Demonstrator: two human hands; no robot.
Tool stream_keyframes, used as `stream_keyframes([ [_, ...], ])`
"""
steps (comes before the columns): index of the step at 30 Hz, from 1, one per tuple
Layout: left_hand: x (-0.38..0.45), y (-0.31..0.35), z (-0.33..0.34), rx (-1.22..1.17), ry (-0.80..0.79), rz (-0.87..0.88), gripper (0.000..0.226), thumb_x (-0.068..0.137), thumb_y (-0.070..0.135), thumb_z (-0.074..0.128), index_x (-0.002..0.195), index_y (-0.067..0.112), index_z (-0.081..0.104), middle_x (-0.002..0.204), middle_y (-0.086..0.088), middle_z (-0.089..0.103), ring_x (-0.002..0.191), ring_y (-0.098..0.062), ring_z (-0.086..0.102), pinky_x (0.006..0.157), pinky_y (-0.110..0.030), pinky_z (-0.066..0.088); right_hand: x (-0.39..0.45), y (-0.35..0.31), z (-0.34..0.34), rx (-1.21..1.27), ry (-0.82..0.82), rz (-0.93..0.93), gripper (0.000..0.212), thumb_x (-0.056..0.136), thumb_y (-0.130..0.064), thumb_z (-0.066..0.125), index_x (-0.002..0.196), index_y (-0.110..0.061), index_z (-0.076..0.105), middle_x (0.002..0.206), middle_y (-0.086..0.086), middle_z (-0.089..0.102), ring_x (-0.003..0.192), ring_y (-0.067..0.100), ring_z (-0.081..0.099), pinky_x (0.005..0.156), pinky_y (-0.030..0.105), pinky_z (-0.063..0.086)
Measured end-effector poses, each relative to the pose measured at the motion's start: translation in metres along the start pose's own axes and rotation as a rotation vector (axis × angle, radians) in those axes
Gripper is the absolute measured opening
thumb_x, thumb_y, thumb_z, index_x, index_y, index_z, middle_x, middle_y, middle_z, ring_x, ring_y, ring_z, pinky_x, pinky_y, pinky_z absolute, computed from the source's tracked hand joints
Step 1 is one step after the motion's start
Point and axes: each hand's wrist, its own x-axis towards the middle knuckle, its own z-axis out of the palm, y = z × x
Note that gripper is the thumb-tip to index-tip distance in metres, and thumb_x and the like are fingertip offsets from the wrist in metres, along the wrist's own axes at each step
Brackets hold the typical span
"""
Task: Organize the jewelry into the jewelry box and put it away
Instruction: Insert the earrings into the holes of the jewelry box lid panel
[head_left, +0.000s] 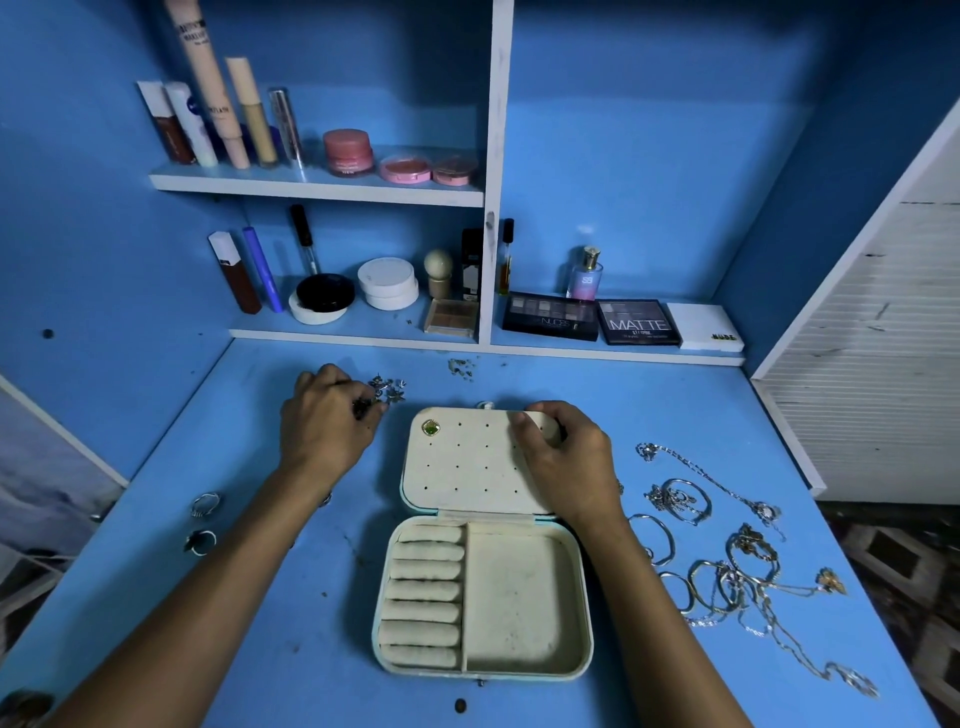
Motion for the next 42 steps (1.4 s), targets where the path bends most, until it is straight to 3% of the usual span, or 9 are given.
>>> stream_keyframes([
  [10, 0.007, -0.005, -0.001, -0.209, 0.07, 0.088, 0.014, 0.083, 0.024, 0.077, 0.096, 0.019, 0.075, 0.093, 0.001, 0.07, 0.094, -0.032, 0.061, 0.082, -0.04, 0.048, -0.001, -0.001, 0.0, 0.024, -0.01, 0.006, 0.015, 0.09, -0.035, 0.072, 0.094, -0.02, 0.069, 0.084, -0.01, 0.069, 0.078, -0.002, 0.062, 0.062, 0.005, 0.044],
  [16, 0.006, 0.001, -0.009, -0.274, 0.133, 0.134, 0.013, 0.082, 0.013, 0.078, 0.092, 0.019, 0.075, 0.093, 0.001, 0.072, 0.091, -0.029, 0.06, 0.082, -0.033, 0.045, 0.001, 0.002, 0.0, 0.011, -0.002, 0.011, 0.02, 0.089, -0.038, 0.072, 0.097, -0.02, 0.07, 0.085, -0.008, 0.069, 0.079, 0.006, 0.064, 0.07, 0.017, 0.05],
  [18, 0.004, 0.003, -0.013, -0.352, 0.132, 0.123, 0.013, 0.082, 0.01, 0.077, 0.092, 0.017, 0.076, 0.09, 0.003, 0.073, 0.088, -0.017, 0.064, 0.082, -0.023, 0.048, 0.0, 0.002, 0.0, 0.008, -0.002, 0.014, 0.02, 0.089, -0.039, 0.072, 0.097, -0.02, 0.07, 0.085, -0.009, 0.069, 0.079, 0.006, 0.064, 0.069, 0.017, 0.05],
  [20, -0.001, 0.01, -0.018, -0.446, 0.112, 0.087, 0.011, 0.084, 0.006, 0.075, 0.092, 0.013, 0.075, 0.084, 0.005, 0.072, 0.077, 0.006, 0.063, 0.076, -0.005, 0.044, 0.0, 0.003, 0.0, 0.005, -0.002, 0.016, 0.021, 0.089, -0.039, 0.071, 0.098, -0.02, 0.07, 0.085, -0.009, 0.069, 0.079, 0.005, 0.064, 0.068, 0.015, 0.05],
  [22, -0.005, 0.016, -0.021, -0.481, 0.106, 0.084, 0.011, 0.085, 0.005, 0.073, 0.093, 0.012, 0.075, 0.084, 0.006, 0.071, 0.074, 0.014, 0.06, 0.072, 0.0, 0.041, 0.001, 0.003, 0.0, 0.0, 0.002, 0.014, 0.021, 0.089, -0.039, 0.071, 0.099, -0.02, 0.07, 0.086, -0.009, 0.07, 0.08, 0.006, 0.065, 0.07, 0.018, 0.052],
  [30, -0.026, 0.04, -0.03, -0.631, 0.125, 0.116, 0.01, 0.083, 0.012, 0.077, 0.092, 0.013, 0.073, 0.09, 0.007, 0.073, 0.076, -0.005, 0.066, 0.068, -0.016, 0.05, 0.0, 0.003, 0.0, 0.018, 0.006, 0.011, 0.018, 0.09, -0.036, 0.072, 0.098, -0.021, 0.07, 0.086, -0.009, 0.07, 0.077, 0.002, 0.064, 0.067, 0.013, 0.05],
  [34, -0.032, 0.046, -0.028, -0.587, 0.15, 0.252, 0.01, 0.081, 0.01, 0.08, 0.089, 0.01, 0.075, 0.084, 0.006, 0.069, 0.073, -0.005, 0.065, 0.065, -0.016, 0.05, 0.0, 0.003, 0.0, 0.021, 0.004, 0.011, 0.019, 0.09, -0.037, 0.072, 0.099, -0.021, 0.07, 0.087, -0.01, 0.07, 0.079, 0.002, 0.064, 0.07, 0.016, 0.051],
  [37, -0.035, 0.048, -0.027, -0.589, 0.151, 0.334, 0.017, 0.079, 0.002, 0.079, 0.095, 0.008, 0.076, 0.086, 0.002, 0.07, 0.073, -0.007, 0.068, 0.073, -0.017, 0.055, -0.001, 0.003, 0.0, 0.016, 0.006, 0.004, 0.02, 0.09, -0.037, 0.072, 0.1, -0.021, 0.071, 0.088, -0.01, 0.07, 0.081, 0.002, 0.064, 0.073, 0.019, 0.053],
  [42, -0.04, 0.054, -0.029, -0.716, 0.065, 0.206, 0.028, 0.074, 0.0, 0.082, 0.095, 0.009, 0.067, 0.086, 0.002, 0.072, 0.077, -0.005, 0.07, 0.076, -0.015, 0.056, 0.0, 0.004, 0.001, 0.014, 0.006, -0.003, 0.02, 0.089, -0.039, 0.072, 0.099, -0.022, 0.07, 0.09, -0.008, 0.07, 0.083, 0.007, 0.065, 0.077, 0.026, 0.055],
])
